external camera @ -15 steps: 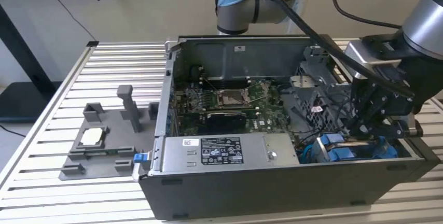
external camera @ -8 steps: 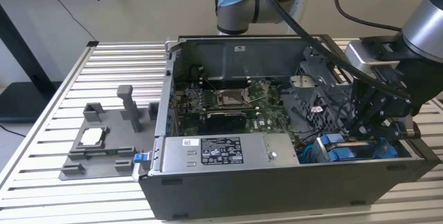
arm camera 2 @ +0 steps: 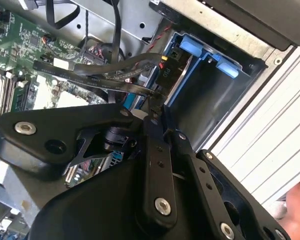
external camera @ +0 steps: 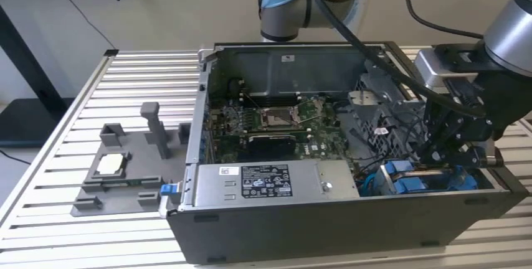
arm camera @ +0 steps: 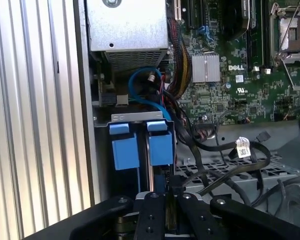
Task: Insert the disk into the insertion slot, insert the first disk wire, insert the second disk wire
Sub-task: 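Insert the second disk wire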
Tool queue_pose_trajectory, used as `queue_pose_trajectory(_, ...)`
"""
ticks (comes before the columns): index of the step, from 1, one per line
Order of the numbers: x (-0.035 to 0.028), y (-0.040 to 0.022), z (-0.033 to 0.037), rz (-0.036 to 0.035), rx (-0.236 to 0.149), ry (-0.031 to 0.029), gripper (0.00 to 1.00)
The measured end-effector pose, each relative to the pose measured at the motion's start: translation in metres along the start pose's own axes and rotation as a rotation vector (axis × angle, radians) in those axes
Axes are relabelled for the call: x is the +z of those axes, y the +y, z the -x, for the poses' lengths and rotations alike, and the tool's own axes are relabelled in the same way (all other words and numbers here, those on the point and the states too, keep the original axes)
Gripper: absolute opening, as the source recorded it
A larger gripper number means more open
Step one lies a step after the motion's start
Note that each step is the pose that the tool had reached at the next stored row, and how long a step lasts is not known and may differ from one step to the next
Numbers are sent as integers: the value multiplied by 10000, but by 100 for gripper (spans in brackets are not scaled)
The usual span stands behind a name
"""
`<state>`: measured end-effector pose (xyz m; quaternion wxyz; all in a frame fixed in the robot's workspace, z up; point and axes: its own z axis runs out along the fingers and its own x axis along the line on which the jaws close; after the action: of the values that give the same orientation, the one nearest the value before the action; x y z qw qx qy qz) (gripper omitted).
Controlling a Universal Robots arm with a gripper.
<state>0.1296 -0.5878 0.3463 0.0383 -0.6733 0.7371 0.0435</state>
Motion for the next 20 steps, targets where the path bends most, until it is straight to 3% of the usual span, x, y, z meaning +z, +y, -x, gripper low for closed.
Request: queue_pose_trajectory(20,39,4,50,10,78,3,16)
